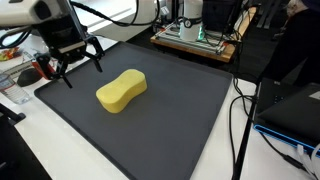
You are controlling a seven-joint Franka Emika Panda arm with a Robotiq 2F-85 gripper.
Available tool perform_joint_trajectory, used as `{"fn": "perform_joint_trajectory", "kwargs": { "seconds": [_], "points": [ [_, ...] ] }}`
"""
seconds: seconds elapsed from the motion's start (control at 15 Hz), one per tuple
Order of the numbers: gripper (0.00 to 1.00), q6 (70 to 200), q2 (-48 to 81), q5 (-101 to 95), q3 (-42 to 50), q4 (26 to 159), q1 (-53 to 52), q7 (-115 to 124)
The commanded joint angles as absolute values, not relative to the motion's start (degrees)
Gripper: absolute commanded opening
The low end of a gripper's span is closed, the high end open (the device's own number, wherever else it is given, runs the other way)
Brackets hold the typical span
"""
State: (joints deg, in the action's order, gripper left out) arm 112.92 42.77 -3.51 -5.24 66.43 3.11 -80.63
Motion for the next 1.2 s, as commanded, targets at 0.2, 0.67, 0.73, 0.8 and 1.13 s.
{"fn": "perform_joint_trajectory", "kwargs": {
  "seconds": [0.2, 0.67, 0.73, 0.8, 1.13],
  "points": [
    [1.0, 124.39, 34.03, -10.52, -3.7, 81.89, -1.93, -78.13],
    [1.0, 127.06, 26.9, -18.41, 3.02, 92.14, -12.7, -47.48],
    [1.0, 125.36, 26.41, -19.78, 3.53, 92.54, -14.1, -43.1],
    [1.0, 123.68, 26.11, -20.82, 3.99, 92.72, -15.36, -39.08],
    [1.0, 113.42, 25.86, -24.75, -0.33, 91.29, -14.75, -19.93]
  ]
}}
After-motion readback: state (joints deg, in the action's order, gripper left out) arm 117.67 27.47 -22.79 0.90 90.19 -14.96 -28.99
